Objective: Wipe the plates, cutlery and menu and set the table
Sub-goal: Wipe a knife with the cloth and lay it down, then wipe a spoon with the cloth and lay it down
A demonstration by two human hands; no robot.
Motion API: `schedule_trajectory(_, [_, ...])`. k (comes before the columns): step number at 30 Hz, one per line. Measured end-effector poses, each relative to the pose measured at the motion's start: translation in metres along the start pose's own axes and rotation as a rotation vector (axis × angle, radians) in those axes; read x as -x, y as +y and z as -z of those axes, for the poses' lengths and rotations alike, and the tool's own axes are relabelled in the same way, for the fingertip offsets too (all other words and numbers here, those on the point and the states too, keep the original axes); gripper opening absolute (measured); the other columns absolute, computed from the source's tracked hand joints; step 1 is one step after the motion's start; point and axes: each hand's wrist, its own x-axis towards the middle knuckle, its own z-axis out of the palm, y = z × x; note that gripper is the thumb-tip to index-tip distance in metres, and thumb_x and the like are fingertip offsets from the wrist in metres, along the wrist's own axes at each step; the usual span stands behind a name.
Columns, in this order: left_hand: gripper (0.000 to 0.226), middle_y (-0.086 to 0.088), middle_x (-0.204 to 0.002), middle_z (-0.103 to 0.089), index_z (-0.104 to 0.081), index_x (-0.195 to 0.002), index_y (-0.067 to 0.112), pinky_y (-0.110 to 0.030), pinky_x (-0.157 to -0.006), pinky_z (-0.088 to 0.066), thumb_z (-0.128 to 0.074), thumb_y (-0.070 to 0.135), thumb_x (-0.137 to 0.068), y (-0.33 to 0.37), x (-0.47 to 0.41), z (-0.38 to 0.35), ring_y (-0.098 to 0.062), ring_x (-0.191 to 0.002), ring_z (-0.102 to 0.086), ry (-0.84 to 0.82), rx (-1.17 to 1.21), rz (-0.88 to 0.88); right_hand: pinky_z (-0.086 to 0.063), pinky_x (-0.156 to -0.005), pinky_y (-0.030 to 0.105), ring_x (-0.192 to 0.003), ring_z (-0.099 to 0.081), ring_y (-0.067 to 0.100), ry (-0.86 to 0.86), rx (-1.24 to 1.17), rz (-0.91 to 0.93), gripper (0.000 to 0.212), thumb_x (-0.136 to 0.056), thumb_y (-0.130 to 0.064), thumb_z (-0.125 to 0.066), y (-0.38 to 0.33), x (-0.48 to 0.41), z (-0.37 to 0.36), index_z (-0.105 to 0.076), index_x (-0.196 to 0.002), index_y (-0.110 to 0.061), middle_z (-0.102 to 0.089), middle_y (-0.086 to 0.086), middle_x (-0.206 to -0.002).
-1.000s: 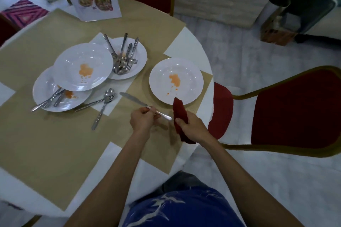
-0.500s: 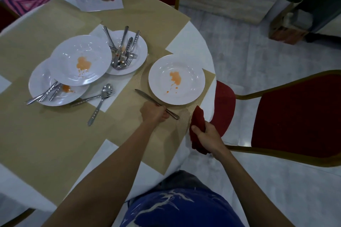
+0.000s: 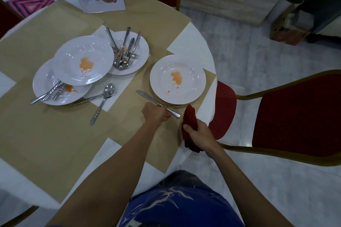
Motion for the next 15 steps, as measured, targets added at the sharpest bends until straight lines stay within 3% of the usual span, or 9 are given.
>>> schedule_trajectory(5, [0.02,-0.016,-0.064,-0.073,-0.072,-0.067,-0.002,-0.044,-0.063,-0.064,-0.076,0.01,-0.082,-0.001,0.003,0.004,-0.027,-0.058,-0.074,0.021,-0.054,-0.026,-0.057,-0.095,0.045,-0.099,-0.07,0.021,-0.013,0.022,0.015,0.034,-0.098,-0.038,-0.062,-0.015,0.003,-0.008,-0.063,-0.126,-0.018,-0.073,0.0,-0.107])
schedule_trajectory(9, [0.024,-0.009,-0.061,-0.073,-0.071,-0.061,0.009,-0.038,-0.074,-0.063,-0.072,0.015,-0.084,-0.008,0.005,0.043,-0.025,-0.062,-0.074,0.072,-0.147,-0.114,-0.06,-0.089,0.051,-0.096,-0.071,0.024,-0.004,-0.031,0.01,0.034,-0.094,-0.043,-0.064,-0.027,0.008,-0.017,-0.06,-0.119,-0.021,-0.072,0.002,-0.104])
schedule_trajectory(12, [0.016,-0.006,-0.091,-0.074,-0.072,-0.089,0.008,-0.037,-0.088,-0.056,-0.068,0.024,-0.09,-0.007,-0.001,0.098,-0.024,-0.091,-0.068,0.246,-0.223,-0.159,-0.061,-0.086,0.051,-0.097,-0.07,0.027,-0.024,-0.105,0.007,0.037,-0.095,-0.042,-0.065,-0.04,0.012,-0.027,-0.055,-0.122,-0.019,-0.07,0.006,-0.108])
schedule_trajectory(15, [0.02,-0.01,-0.104,-0.072,-0.072,-0.102,0.007,-0.033,-0.081,-0.048,-0.064,0.024,-0.094,-0.007,-0.012,0.153,-0.03,-0.102,-0.065,0.415,-0.35,-0.19,-0.061,-0.084,0.044,-0.097,-0.071,0.027,-0.085,-0.215,-0.016,0.033,-0.095,-0.036,-0.067,-0.058,0.019,-0.039,-0.06,-0.12,-0.016,-0.072,0.007,-0.107])
